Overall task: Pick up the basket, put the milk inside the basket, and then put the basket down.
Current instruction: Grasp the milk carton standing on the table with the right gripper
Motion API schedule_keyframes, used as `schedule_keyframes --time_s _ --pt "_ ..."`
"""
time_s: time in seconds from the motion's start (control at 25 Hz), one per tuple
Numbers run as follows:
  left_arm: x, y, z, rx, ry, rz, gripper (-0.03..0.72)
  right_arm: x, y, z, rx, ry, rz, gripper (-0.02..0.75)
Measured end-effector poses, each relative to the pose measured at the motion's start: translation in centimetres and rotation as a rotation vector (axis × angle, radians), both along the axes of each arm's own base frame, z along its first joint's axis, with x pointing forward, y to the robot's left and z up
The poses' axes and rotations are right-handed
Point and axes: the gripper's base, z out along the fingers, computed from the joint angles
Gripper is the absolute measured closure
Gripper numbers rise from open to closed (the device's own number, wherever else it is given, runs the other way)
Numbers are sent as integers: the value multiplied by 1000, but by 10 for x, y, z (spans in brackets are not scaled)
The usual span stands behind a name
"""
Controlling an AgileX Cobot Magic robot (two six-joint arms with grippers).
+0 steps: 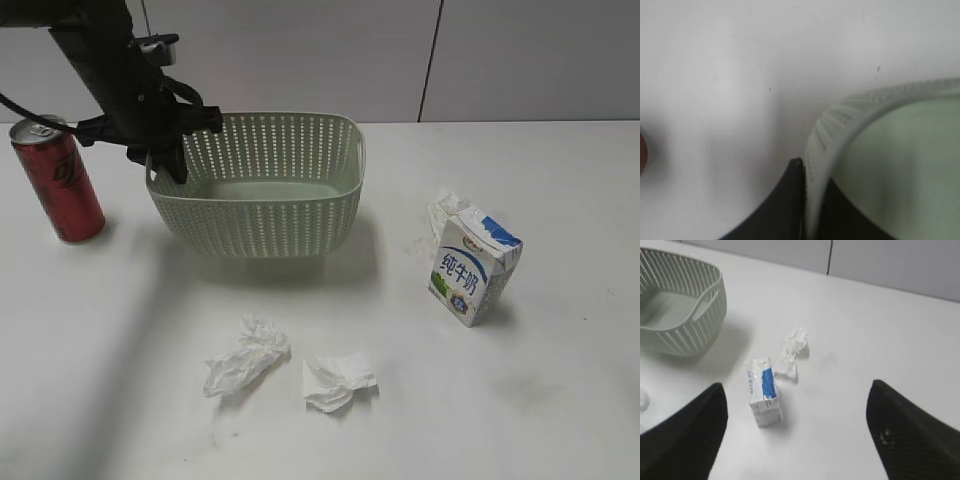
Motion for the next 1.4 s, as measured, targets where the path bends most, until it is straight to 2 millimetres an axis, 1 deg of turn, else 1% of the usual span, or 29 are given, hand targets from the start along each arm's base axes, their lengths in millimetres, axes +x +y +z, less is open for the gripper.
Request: schedule_keyframes --time_s 0.08,0.12,0.2,0.28,0.36,0.48,0.6,0.84,1.08,1.12,1.2,1.28,1.36,1.4 --pt "0 0 0 0 1 0 688 31 6 -3 -9 109 50 71" --pt "0 0 0 0 1 0 688 44 10 -3 -13 144 76 71" --pt "0 0 0 1 1 0 688 69 25 -12 -44 225 144 71" --pt "0 0 0 1 1 0 688 86 41 -23 -111 291 188 71" --pt "0 0 0 1 2 -1 688 99 59 -40 -195 363 223 71" --pt "0 0 0 1 3 -1 688 110 79 -66 -265 457 255 71" --pt "0 0 0 2 2 -1 688 119 90 -90 -282 534 263 71" --pt "0 1 0 11 0 -4 688 139 96 -130 -307 603 249 71" --pt "0 1 0 14 -1 -5 688 150 100 -170 -333 686 247 79" --pt "0 1 0 14 -1 -5 688 151 100 -176 -337 699 247 91" --pt "0 1 0 15 -1 -6 688 153 101 -186 -342 719 246 146" --pt "0 1 0 18 -2 -7 688 154 101 -190 -343 725 244 223" --pt "0 2 0 19 -2 -7 688 154 101 -190 -343 723 243 314" --pt "0 2 0 20 -3 -8 688 154 101 -190 -341 720 242 347"
